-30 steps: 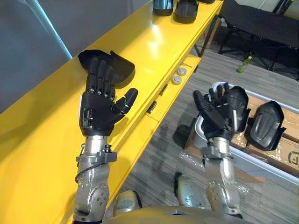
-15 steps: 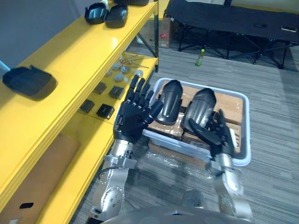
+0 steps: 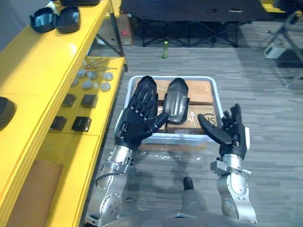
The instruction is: Walk over and take three plastic housings, then place them on the shelf
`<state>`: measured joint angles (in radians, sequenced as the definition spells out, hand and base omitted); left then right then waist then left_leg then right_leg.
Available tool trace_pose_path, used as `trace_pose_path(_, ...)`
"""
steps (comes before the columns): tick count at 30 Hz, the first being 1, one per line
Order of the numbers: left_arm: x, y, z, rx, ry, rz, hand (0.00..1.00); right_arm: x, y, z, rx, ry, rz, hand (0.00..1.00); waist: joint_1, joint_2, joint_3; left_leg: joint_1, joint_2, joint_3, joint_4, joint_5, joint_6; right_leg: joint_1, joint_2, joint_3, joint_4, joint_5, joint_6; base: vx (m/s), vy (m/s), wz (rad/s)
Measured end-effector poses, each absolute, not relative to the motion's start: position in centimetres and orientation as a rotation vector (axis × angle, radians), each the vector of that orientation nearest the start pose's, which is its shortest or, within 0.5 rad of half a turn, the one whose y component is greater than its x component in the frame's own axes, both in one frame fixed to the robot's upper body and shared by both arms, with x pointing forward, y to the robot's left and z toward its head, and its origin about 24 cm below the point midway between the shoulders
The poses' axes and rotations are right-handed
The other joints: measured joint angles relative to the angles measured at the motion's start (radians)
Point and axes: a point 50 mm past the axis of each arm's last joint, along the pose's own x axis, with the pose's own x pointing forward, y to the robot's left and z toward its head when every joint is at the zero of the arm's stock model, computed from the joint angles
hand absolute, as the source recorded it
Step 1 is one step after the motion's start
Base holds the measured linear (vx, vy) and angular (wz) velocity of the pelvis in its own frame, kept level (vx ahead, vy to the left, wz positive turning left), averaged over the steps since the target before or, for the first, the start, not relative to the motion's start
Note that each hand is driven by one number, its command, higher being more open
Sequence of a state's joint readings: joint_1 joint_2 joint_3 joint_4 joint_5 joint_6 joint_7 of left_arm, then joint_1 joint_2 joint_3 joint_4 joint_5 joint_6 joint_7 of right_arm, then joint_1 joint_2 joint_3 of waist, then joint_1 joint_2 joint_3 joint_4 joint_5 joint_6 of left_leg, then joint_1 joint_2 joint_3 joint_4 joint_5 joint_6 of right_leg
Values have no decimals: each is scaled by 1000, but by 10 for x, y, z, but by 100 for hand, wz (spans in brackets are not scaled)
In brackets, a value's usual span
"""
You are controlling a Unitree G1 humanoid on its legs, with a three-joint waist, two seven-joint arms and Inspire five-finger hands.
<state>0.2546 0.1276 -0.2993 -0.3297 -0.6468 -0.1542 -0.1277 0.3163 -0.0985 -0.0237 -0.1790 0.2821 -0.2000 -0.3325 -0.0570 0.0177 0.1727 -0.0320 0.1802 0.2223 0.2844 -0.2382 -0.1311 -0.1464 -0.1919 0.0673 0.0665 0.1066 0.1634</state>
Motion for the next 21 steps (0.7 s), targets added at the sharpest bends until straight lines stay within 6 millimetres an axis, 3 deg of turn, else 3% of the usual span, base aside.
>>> trace_pose_path(3,203,111,78,-581,-181,-339,100,184,-229,23,147,-15,-600,100,-3,-17,21,-54,5,8,83,-35,4,-11,-5,-14,-37,19,-5,-78,82,-22)
trace_pose_path(5,208,108,84,-577,-207,-349,100,191,-242,21,139,-13,-704,100,-3,-9,52,-101,9,-17,124,-46,-1,-20,-2,-31,-54,29,-11,-95,31,14)
trace_pose_path(7,212,107,91,-579,-236,-360,100,205,-252,29,147,-50,-785,100,2,2,90,-151,13,-42,155,-45,-2,-35,1,-48,-70,42,-20,-106,-1,24)
trace_pose_path(8,214,106,94,-579,-252,-366,100,221,-260,44,156,-114,-827,100,16,11,134,-186,14,-69,177,-41,-6,-46,5,-63,-89,67,-18,-78,-18,18)
trace_pose_path(15,216,108,96,-560,-261,-361,100,260,-273,71,69,-165,-815,100,85,2,185,-227,12,-135,170,-15,-13,-40,11,-122,-101,86,-7,-30,-31,24)
trace_pose_path(21,219,115,100,-513,-286,-379,100,303,-285,93,-17,-142,-792,100,121,-6,239,-261,-6,-178,165,3,-9,-44,-3,-168,-100,86,-8,-33,-3,21)
